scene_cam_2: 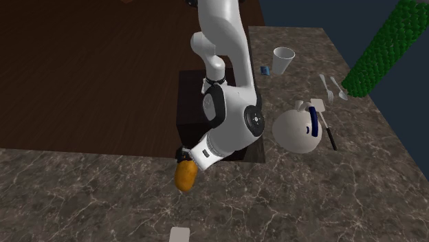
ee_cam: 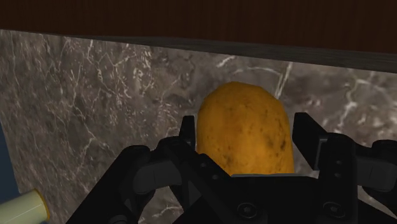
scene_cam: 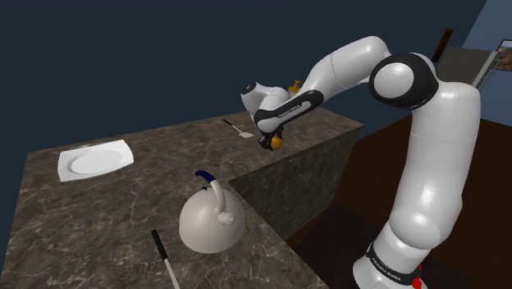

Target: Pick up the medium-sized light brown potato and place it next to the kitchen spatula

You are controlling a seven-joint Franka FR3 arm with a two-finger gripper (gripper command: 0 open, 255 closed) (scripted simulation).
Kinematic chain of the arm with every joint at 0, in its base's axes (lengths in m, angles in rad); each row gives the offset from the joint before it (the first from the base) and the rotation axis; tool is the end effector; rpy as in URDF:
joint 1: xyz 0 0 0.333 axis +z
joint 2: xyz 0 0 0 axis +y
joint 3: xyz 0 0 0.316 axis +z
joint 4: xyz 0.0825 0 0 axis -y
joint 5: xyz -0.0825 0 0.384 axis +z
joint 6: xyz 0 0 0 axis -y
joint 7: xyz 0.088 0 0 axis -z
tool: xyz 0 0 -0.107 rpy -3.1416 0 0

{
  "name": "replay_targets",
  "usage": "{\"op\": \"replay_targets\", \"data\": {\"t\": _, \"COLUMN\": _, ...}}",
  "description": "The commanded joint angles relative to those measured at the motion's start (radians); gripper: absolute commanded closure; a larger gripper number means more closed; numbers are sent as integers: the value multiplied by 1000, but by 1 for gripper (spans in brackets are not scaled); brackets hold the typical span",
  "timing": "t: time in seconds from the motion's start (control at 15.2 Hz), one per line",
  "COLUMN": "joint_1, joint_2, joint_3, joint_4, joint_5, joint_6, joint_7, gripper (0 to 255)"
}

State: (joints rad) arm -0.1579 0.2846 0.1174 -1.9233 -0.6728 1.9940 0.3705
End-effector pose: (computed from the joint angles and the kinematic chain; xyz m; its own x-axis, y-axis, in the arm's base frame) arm 0.5945 -0.0654 0.3384 0.9927 -0.0868 -0.0831 -0.0280 -0.8396 0.5425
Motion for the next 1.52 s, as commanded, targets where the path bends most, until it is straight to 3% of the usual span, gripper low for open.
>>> {"op": "replay_targets", "data": {"t": 0.0, "joint_1": -1, "joint_2": -16, "joint_3": 1, "joint_4": 6, "joint_5": 8, "joint_6": -17, "joint_7": -15, "gripper": 255}}
{"op": "replay_targets", "data": {"t": 1.19, "joint_1": 3, "joint_2": -108, "joint_3": 13, "joint_4": 117, "joint_5": 61, "joint_6": -186, "joint_7": -132, "gripper": 255}}
{"op": "replay_targets", "data": {"t": 1.45, "joint_1": 40, "joint_2": -198, "joint_3": 47, "joint_4": 7, "joint_5": 84, "joint_6": -204, "joint_7": -66, "gripper": 255}}
